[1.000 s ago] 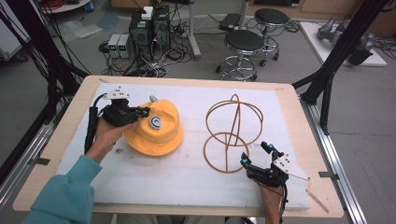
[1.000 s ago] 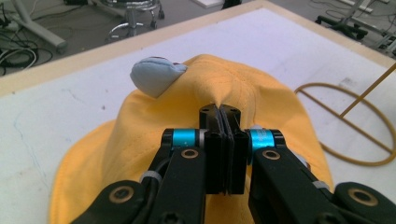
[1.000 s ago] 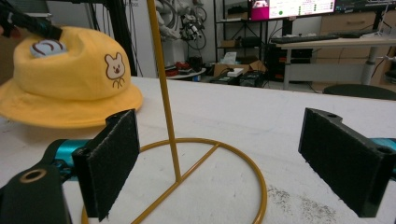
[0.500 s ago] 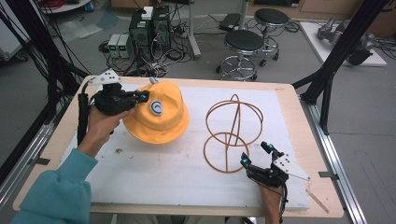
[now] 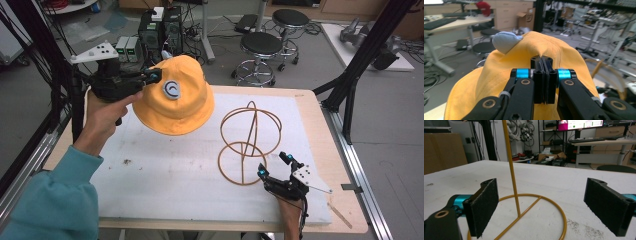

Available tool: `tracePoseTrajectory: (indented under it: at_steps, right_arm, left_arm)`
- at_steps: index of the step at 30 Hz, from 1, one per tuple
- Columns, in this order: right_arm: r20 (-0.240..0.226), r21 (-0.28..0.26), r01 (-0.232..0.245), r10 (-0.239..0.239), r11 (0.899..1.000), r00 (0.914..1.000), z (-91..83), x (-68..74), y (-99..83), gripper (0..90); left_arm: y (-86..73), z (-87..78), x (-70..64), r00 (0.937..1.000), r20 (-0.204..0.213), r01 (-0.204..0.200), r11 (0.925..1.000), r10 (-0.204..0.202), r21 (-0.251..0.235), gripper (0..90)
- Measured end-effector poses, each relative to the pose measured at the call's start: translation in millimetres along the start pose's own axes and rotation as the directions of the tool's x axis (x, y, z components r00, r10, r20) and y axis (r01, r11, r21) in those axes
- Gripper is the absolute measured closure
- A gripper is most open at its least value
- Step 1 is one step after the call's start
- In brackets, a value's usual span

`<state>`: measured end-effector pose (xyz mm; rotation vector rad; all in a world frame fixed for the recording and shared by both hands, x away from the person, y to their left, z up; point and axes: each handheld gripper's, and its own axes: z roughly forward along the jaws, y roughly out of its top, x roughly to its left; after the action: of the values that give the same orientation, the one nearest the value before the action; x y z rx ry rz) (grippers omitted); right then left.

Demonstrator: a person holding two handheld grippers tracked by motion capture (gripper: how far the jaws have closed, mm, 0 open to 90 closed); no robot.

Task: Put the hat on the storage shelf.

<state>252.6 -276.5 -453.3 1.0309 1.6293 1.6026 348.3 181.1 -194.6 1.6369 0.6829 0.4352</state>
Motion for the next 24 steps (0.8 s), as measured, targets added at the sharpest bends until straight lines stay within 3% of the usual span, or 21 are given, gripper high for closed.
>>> tracePoseTrajectory:
  at_steps: [14,24]
  right_arm:
    - [-0.001,0.000,0.002,-0.002,1.000,1.0000,0.3,0.4,0.0,11.5]
    - [-0.004,0.000,0.006,-0.006,1.000,1.0000,0.1,0.2,0.0,11.4]
  left_arm:
    - [28.0,19.6,-39.1,0.9950,0.098,-0.013,0.9980,0.019,-0.062,88.4]
    - [31.3,54.1,-77.0,0.9808,0.193,-0.013,0.9977,0.025,-0.067,88.4]
